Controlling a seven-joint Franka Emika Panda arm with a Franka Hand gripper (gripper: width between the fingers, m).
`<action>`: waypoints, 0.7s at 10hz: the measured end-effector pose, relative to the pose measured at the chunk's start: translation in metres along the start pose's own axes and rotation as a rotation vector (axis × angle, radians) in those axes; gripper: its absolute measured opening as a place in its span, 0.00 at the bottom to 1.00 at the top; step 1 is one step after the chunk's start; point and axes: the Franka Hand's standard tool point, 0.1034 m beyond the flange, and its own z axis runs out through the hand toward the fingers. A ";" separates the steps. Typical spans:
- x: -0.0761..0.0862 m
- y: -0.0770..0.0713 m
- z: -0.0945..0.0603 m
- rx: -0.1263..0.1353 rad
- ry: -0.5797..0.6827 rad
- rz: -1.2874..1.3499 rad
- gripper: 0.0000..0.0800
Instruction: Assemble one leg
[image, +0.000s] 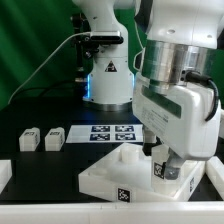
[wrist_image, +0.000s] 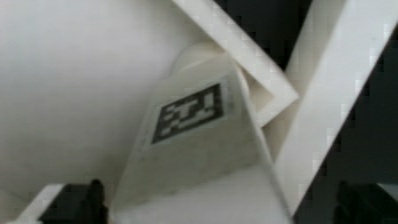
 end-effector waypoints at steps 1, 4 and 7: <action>-0.002 -0.001 -0.004 0.006 -0.005 -0.001 0.81; -0.003 0.000 -0.002 0.004 -0.004 -0.004 0.81; -0.003 0.000 -0.001 0.002 -0.003 -0.004 0.81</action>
Offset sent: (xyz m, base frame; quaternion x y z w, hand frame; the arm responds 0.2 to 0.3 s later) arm 0.0000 0.0000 0.0000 0.0000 0.0000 0.0000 1.0000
